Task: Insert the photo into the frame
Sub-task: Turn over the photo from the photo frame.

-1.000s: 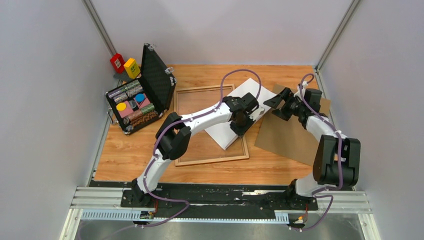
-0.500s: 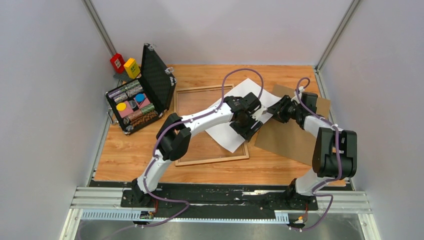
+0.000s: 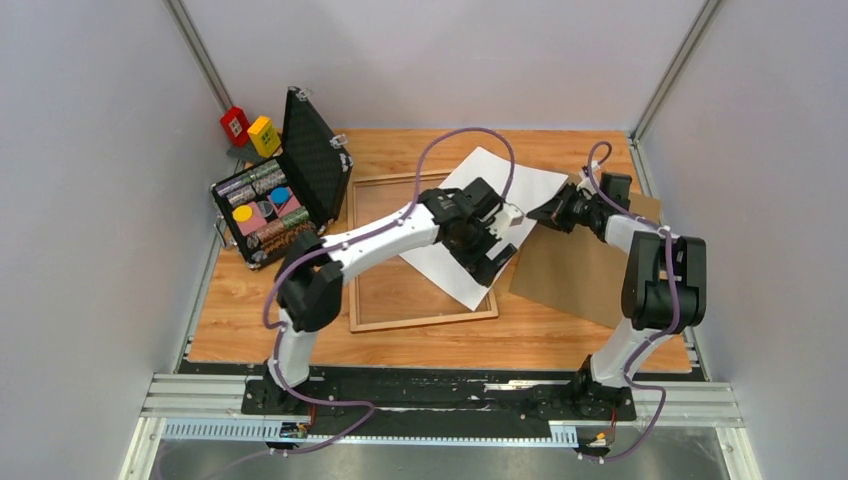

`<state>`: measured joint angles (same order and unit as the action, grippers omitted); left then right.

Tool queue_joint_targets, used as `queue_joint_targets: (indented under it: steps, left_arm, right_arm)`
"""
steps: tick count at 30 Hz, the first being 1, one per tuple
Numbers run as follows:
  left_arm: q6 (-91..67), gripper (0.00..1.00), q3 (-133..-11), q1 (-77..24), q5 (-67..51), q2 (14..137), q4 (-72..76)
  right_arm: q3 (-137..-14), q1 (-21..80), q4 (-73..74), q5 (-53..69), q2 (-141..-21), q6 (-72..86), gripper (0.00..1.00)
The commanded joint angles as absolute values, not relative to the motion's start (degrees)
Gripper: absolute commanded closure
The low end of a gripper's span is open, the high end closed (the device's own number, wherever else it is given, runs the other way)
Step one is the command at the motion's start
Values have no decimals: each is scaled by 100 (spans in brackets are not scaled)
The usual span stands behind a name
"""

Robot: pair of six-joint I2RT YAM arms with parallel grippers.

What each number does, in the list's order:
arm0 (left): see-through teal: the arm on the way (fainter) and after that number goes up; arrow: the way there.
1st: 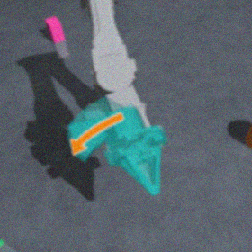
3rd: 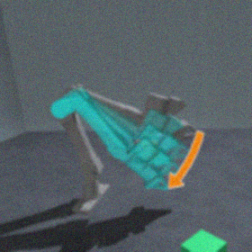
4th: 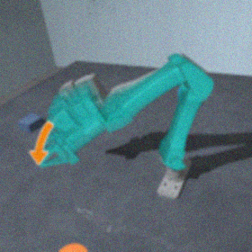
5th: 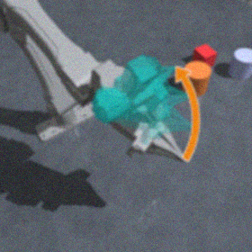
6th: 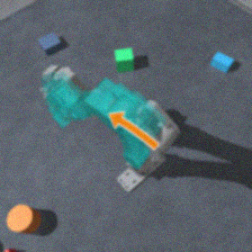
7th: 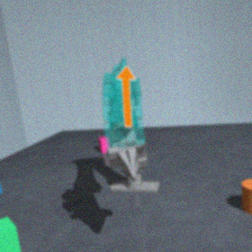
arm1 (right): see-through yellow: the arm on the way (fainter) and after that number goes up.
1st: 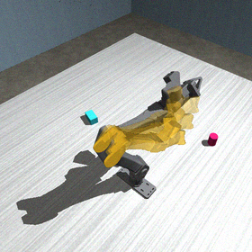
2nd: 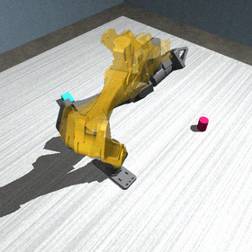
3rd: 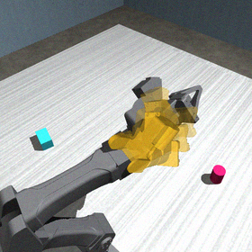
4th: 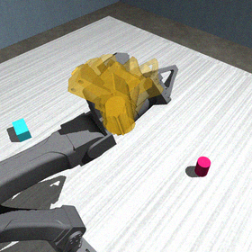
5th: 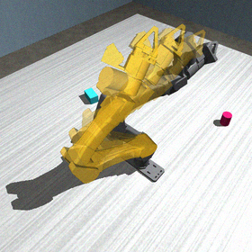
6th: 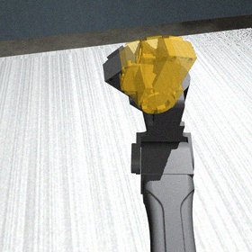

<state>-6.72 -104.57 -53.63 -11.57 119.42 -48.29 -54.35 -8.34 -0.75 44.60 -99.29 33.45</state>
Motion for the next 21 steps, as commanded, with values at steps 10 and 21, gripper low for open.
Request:
queue_joint_targets:
  steps: [10,21]
  left_arm:
    - [441,0,-9667,-4070,-697,9628,-4611]
    - [492,0,-9692,-3868,-298,9460,-4505]
  right_arm:
    - [-7674,-764,1858,6210,-11303,2368,100]
    - [-8192,-427,3285,6664,-11447,1363,100]
